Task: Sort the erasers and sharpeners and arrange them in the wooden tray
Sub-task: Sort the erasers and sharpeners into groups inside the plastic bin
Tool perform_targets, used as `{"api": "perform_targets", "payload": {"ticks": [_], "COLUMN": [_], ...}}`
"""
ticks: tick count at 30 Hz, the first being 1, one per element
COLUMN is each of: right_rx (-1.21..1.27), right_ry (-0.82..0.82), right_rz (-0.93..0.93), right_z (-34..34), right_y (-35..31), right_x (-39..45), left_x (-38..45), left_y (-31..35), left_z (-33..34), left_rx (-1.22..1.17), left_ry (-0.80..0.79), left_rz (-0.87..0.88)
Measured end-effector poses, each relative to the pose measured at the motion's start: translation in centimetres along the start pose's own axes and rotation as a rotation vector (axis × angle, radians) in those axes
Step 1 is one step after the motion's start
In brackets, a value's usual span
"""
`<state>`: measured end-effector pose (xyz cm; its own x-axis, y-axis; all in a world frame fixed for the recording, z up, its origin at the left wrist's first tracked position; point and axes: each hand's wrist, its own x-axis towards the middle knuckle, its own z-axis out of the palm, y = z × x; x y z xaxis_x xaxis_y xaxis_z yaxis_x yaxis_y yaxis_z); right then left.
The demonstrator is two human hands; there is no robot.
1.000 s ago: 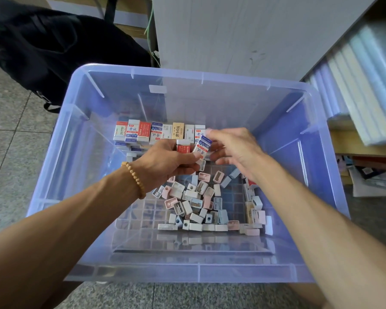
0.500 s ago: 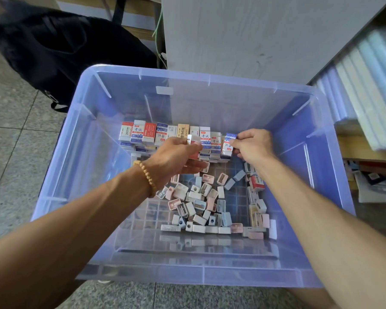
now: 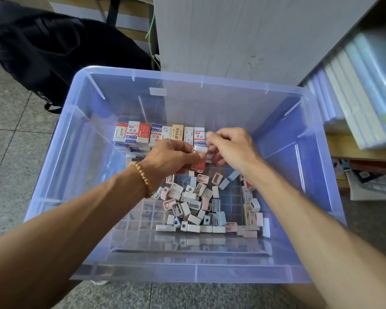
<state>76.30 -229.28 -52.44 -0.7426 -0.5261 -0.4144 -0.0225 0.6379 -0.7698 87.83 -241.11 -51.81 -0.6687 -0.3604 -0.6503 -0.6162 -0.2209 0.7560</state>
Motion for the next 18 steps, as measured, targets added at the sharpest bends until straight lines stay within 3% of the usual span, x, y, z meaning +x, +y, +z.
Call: {"api": "perform_targets", "payload": {"ticks": [2, 8, 10, 12, 14, 18], "right_rx": [-0.064, 0.192, 0.167, 0.058, -0.025, -0.033], "right_ry": [-0.065, -0.236, -0.255, -0.142, 0.015, 0.099], "right_rz": [-0.029, 0.039, 0.045, 0.048, 0.068, 0.108], "right_z": [0.1, -1.2, -1.3, -1.4, -1.4, 0.2], "right_y": [-0.4, 0.0, 0.0, 0.3, 0.5, 1.3], "right_x": [-0.7, -1.1, -0.9, -0.1, 1.4, 3.4], "left_x": [-0.2, -0.4, -0.5, -0.4, -0.2, 0.0], "left_y": [0.2, 0.0, 0.2, 0.1, -0.7, -4.0], "left_z": [0.3, 0.7, 0.6, 0.5, 0.2, -1.4], "left_rx": [0.015, -0.101, -0.111, 0.042, 0.34, 0.886], "left_ry": [-0.026, -0.062, -0.073, -0.085, -0.083, -0.129], "left_rz": [0.025, 0.03, 0.039, 0.079, 0.169, 0.247]}}
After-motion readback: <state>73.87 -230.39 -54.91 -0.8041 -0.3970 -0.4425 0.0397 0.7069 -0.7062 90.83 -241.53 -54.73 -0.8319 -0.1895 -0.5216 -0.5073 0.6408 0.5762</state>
